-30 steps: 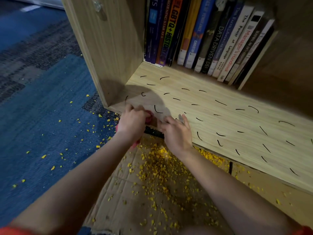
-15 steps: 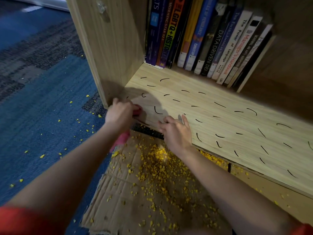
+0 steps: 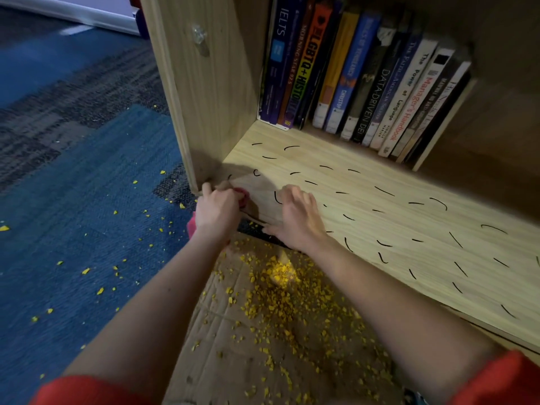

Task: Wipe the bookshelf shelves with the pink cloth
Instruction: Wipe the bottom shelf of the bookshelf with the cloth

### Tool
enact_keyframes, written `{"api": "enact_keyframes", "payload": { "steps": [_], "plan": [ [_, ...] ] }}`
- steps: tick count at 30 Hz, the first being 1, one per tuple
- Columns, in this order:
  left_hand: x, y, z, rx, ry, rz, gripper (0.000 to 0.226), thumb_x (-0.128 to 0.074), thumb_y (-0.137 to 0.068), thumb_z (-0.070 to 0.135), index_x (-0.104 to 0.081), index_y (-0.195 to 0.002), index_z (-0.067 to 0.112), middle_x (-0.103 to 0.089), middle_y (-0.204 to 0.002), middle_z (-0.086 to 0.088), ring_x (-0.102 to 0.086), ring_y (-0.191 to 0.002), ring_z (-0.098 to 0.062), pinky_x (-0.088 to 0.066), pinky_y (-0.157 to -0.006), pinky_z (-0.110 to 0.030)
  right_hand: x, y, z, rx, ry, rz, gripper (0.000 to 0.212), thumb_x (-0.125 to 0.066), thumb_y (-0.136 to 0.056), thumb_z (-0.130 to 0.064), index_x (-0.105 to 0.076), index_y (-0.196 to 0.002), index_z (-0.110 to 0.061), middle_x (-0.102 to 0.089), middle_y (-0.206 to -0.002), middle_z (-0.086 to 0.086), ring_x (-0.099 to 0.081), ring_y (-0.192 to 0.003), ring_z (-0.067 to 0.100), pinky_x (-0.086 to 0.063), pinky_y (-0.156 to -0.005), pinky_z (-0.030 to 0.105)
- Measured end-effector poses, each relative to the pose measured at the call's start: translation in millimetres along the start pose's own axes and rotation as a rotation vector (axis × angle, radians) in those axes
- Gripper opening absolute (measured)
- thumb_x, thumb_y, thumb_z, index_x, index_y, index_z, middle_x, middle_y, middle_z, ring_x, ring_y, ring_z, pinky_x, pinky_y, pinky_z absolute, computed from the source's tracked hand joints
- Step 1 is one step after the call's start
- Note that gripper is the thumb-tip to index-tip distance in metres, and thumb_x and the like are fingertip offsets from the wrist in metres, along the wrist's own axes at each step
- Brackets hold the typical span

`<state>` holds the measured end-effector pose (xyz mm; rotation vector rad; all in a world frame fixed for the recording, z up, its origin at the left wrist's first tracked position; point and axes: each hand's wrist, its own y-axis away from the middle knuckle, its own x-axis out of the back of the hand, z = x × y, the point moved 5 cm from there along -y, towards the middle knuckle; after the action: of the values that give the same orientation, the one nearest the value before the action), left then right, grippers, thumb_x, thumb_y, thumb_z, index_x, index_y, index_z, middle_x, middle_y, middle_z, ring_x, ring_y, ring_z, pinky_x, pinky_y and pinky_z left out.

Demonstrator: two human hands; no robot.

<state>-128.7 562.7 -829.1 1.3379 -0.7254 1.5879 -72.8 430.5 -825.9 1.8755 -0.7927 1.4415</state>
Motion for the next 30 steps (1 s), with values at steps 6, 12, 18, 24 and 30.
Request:
{"api": "enact_keyframes", "payload": {
  "steps": [6,12,18,24,30],
  "plan": [
    [12,-11,-17,-0.04,-0.099,-0.019,0.034,-0.04,-0.095,0.011,-0.057,-0.124,0.019,-0.051,-0.127,-0.006,-0.037,-0.118,-0.032,-0.042,-0.09,-0.038,-17,-31,1,-0.099,-0.014,-0.173,0.119,-0.07,-0.067,-0.063,-0.003,-0.15,-0.011,0.007,-0.158,0.006,0.007,-0.145,0.021,0.004,-0.117,0.046],
    [17,-30,-1,0.004,-0.221,-0.021,0.033,-0.032,-0.099,0.006,-0.052,-0.125,0.002,-0.048,-0.127,-0.017,-0.041,-0.122,-0.035,-0.047,-0.085,-0.043,-11,-41,0,-0.057,0.104,-0.073,0.111,-0.073,-0.059,-0.067,-0.029,-0.142,-0.009,-0.022,-0.152,0.008,-0.022,-0.139,0.023,-0.007,-0.117,0.04],
    [21,-27,4,-0.047,-0.155,-0.067,0.031,-0.037,-0.097,0.006,-0.057,-0.119,0.013,-0.056,-0.119,-0.014,-0.045,-0.117,-0.032,-0.047,-0.084,-0.043,-13,-36,2,-0.037,0.036,-0.052,0.115,-0.074,-0.059,-0.065,-0.023,-0.146,-0.01,-0.016,-0.155,0.006,-0.015,-0.143,0.021,-0.003,-0.118,0.04],
    [22,-44,2,-0.044,-0.235,-0.062,0.033,-0.035,-0.098,0.007,-0.056,-0.121,0.016,-0.055,-0.121,-0.012,-0.047,-0.12,-0.03,-0.046,-0.084,-0.04,-14,-38,4,-0.023,0.011,-0.062,0.122,-0.074,-0.059,-0.066,-0.015,-0.149,-0.008,-0.011,-0.158,0.005,-0.008,-0.146,0.02,0.002,-0.118,0.039],
    [22,-39,3,-0.032,-0.158,-0.083,0.034,-0.035,-0.097,0.008,-0.056,-0.121,0.019,-0.054,-0.122,-0.011,-0.042,-0.123,-0.029,-0.045,-0.085,-0.038,-11,-36,2,-0.015,-0.01,-0.051,0.119,-0.075,-0.059,-0.063,-0.019,-0.147,-0.008,-0.015,-0.156,0.004,-0.012,-0.144,0.022,-0.003,-0.118,0.041]
  ]
}}
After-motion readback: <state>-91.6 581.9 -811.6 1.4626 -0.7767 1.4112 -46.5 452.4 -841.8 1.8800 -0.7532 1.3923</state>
